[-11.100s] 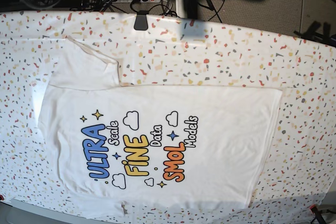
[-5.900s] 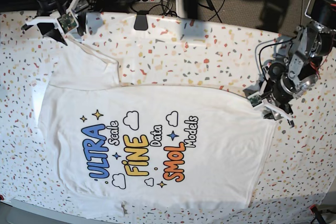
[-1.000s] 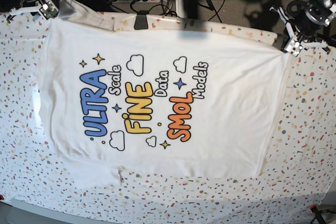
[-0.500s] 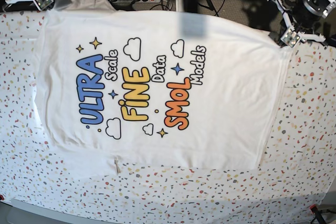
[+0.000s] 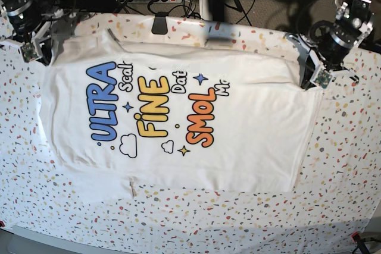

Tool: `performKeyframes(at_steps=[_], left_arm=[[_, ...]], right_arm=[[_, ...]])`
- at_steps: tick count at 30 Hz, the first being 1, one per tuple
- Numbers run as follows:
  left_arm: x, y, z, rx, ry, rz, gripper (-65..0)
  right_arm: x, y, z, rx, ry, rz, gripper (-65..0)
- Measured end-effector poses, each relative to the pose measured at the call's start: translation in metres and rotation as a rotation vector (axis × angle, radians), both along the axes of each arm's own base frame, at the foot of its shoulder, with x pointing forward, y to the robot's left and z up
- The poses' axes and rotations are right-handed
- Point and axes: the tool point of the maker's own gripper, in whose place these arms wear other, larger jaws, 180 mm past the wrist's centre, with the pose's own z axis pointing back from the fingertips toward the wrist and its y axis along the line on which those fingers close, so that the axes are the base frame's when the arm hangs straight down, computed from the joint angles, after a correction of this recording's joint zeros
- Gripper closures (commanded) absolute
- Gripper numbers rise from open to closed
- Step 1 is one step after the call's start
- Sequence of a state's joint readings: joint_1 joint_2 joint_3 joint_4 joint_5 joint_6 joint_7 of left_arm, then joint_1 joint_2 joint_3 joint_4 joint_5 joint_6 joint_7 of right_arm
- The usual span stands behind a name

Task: Fold the T-shirt properly
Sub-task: 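Pull the shirt toward the robot with both grippers, flattening it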

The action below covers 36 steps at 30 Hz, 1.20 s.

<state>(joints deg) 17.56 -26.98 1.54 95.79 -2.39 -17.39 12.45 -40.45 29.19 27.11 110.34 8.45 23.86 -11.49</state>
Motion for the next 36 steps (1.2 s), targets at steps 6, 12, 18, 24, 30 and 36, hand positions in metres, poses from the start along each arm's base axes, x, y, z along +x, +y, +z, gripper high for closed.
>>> performKeyframes(at_steps=[6,12,18,24,30,36], left_arm=[[0.027,0.006,0.003,-0.001,-0.018,-0.007,0.0],[0.043,0.013,-0.005,-0.01,-0.013,0.027,0.0],[0.052,0.022,-0.01,-0.002,-0.003,0.05,0.0],[0.06,0.024,-0.005,-0.001,-0.02,0.054,0.0],[0.062,0.024,-0.004,0.0,-0.024,0.054,0.0],[0.065,0.024,-0.001,0.001,-0.031,0.054,-16.6]], right_arm=[[0.029,-0.002,-0.013,0.024,-0.003,0.012,0.0],[0.064,0.0,-0.036,-0.001,0.008,0.028,0.0],[0.09,0.007,-0.055,-0.006,0.031,0.05,0.0],[0.1,0.008,-0.083,-0.01,0.098,0.056,0.0],[0.107,0.006,-0.089,-0.007,0.105,0.049,0.0],[0.107,0.005,-0.088,-0.009,0.106,0.048,-6.2]])
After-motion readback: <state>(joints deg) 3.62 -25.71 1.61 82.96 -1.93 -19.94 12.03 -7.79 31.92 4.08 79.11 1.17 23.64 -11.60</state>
